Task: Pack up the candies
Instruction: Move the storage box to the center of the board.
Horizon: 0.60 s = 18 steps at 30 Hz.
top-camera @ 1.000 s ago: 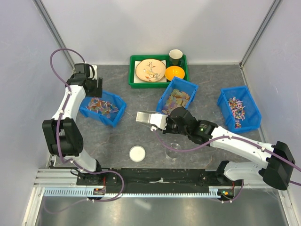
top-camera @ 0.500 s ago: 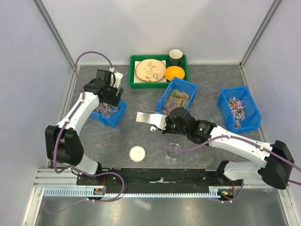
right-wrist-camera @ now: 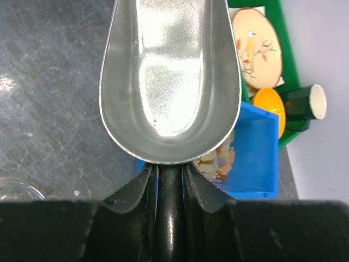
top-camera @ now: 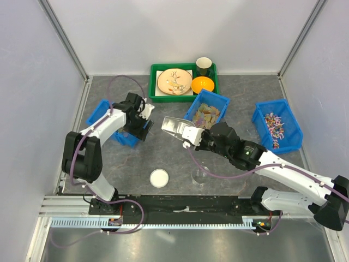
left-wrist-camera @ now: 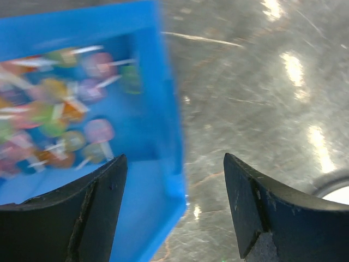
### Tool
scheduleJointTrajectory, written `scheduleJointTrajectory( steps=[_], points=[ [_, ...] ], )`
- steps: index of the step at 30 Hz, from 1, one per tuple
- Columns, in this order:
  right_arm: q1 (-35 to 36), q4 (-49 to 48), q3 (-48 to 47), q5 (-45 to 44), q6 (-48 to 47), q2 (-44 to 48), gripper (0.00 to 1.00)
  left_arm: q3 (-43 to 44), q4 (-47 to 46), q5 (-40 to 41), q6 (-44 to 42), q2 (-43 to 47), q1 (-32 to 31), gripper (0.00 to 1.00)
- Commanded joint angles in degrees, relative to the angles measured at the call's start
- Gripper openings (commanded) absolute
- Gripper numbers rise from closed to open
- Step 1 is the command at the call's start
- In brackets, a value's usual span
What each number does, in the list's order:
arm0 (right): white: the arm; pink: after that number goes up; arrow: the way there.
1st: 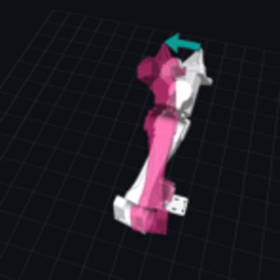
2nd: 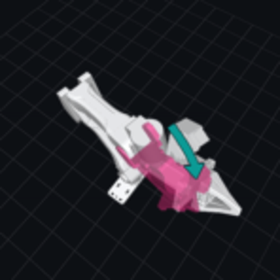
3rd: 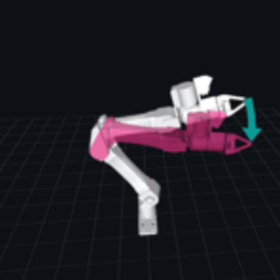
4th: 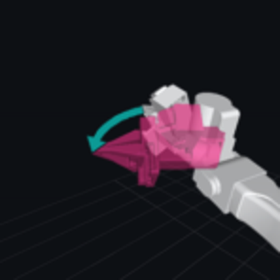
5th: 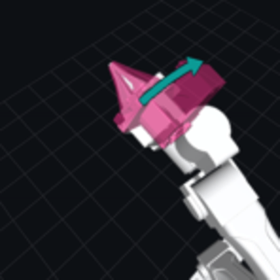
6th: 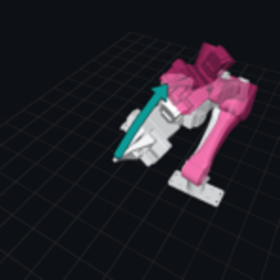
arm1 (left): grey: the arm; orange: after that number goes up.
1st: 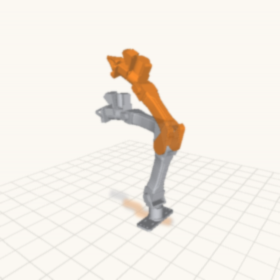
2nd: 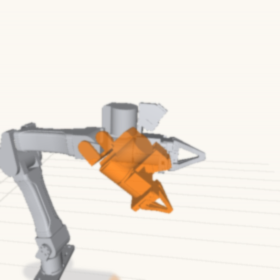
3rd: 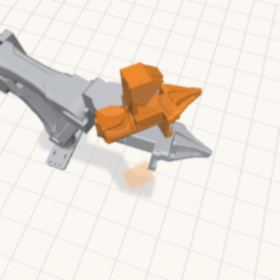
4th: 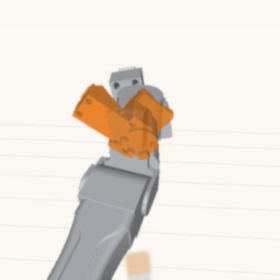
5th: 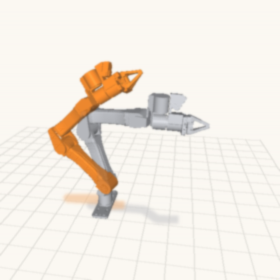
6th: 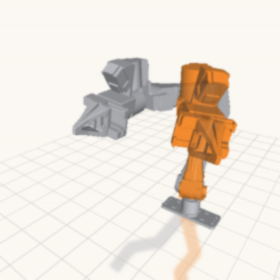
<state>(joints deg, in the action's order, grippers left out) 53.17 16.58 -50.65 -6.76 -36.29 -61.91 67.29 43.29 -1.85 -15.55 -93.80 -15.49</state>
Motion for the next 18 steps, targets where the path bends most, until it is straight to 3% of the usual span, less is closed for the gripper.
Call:
scheduleJointTrajectory(
  steps=[1, 18],
  points=[
    [-0.8, -4.5, -0.2, -1.7, -0.6, 3.1, 0.0, -0.1, 1.8, -6.3, -1.5, -3.3, -1.3, 0.77],
    [-2.2, -5.5, 0.4, -2.5, -0.8, 3.8, 0.0, 15.1, 10.9, -35.2, -1.7, -7.3, -4.0, 0.75]
  ],
)
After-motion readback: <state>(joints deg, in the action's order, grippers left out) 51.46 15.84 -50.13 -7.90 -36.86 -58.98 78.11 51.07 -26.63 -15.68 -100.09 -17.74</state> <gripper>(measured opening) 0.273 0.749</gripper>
